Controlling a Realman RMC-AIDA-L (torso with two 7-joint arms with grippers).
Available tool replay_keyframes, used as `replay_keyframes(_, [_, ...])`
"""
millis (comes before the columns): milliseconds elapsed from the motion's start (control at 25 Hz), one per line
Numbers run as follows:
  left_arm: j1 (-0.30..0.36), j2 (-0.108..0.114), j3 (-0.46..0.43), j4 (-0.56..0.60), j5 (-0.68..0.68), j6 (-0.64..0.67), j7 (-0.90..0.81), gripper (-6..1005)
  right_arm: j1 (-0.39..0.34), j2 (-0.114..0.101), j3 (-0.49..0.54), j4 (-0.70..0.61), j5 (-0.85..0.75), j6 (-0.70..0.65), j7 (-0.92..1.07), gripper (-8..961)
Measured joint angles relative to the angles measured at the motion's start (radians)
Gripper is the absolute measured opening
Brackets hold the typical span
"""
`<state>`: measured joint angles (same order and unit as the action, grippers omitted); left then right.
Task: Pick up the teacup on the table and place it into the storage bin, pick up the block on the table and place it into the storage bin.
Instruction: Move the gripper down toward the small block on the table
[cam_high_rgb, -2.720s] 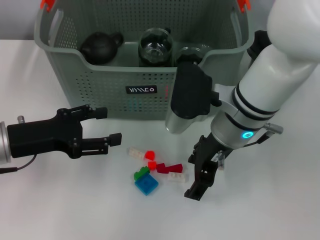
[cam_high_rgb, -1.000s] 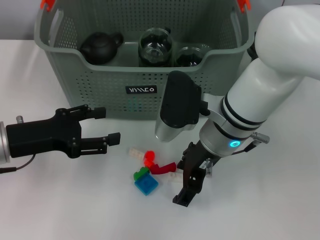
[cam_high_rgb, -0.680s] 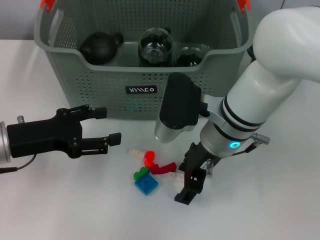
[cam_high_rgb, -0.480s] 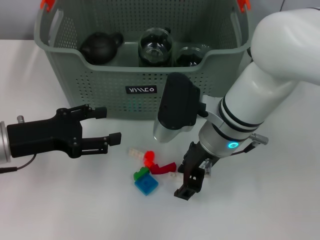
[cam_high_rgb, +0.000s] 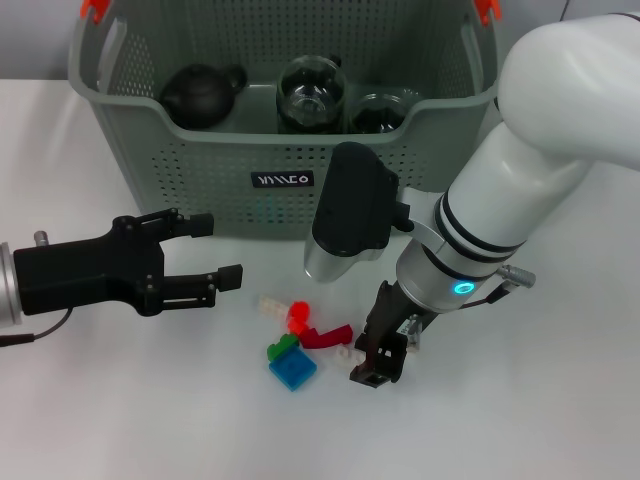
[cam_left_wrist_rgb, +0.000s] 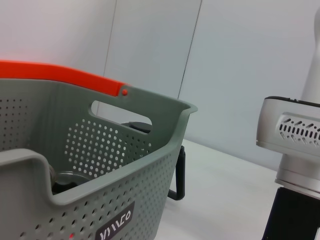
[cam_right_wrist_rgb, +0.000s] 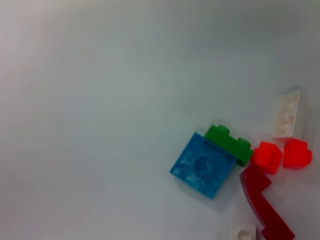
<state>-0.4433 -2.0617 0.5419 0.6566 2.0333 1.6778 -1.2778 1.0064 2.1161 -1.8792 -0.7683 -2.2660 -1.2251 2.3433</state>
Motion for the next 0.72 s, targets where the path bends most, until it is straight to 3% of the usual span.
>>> replay_keyframes(720, [0.0,0.001,0.0,0.0,-0.002,0.0,0.0,861,0.001,0.001,-0.019,0.0,-0.002,0.026,0.002,358])
